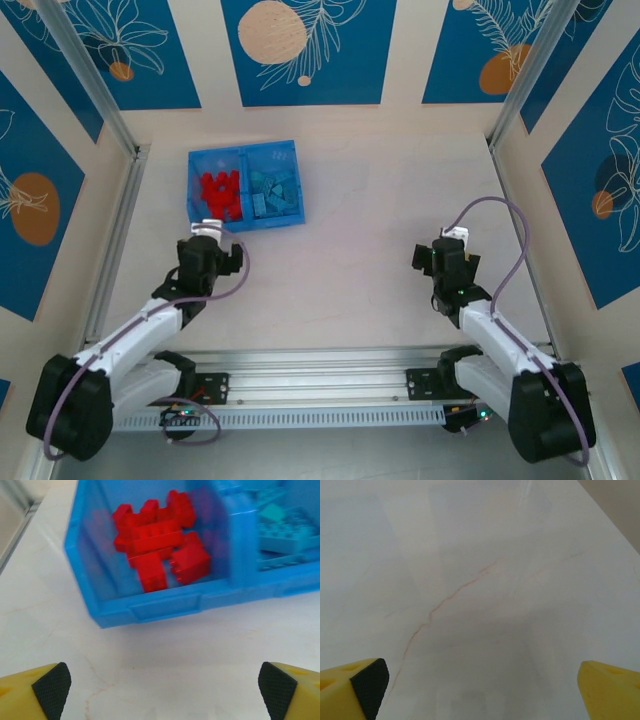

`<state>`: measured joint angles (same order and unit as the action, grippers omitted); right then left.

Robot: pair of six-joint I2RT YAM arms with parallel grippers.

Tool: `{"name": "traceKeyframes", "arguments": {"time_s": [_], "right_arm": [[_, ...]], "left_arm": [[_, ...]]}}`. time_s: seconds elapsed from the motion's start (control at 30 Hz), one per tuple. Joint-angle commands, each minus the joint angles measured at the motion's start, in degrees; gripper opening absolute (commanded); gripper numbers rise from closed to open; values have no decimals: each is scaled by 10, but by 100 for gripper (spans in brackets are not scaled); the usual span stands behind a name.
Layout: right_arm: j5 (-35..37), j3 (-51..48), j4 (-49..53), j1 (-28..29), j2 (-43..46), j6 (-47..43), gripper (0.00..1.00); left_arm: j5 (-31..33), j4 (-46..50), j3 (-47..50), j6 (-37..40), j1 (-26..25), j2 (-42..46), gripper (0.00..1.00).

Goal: Sort the legos into containers by color

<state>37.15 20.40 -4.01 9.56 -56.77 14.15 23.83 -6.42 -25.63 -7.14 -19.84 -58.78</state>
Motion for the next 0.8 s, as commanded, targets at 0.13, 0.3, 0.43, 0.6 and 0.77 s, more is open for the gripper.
{"name": "traceKeyframes", "arguments": {"time_s": [0.13,0.3,0.43,0.6,0.77], "right_arm": [[-142,34,-297,-50,-195,-41,99],[-219,56,-358,-76,-279,-65,99],[-199,14,-453,-72,-303,-63,100],[-187,16,-461,-70,-307,-61,99],[-188,17,-459,-71,-305,-61,100]], "left_arm": [[-93,-255,56,47,89,-38,100],[-103,-328,50,91,120,-123,100],[-160,-361,39,69,165,-199,100],[-230,-397,21,88,172,-286,100],[-242,-408,23,98,169,-293,100]]}}
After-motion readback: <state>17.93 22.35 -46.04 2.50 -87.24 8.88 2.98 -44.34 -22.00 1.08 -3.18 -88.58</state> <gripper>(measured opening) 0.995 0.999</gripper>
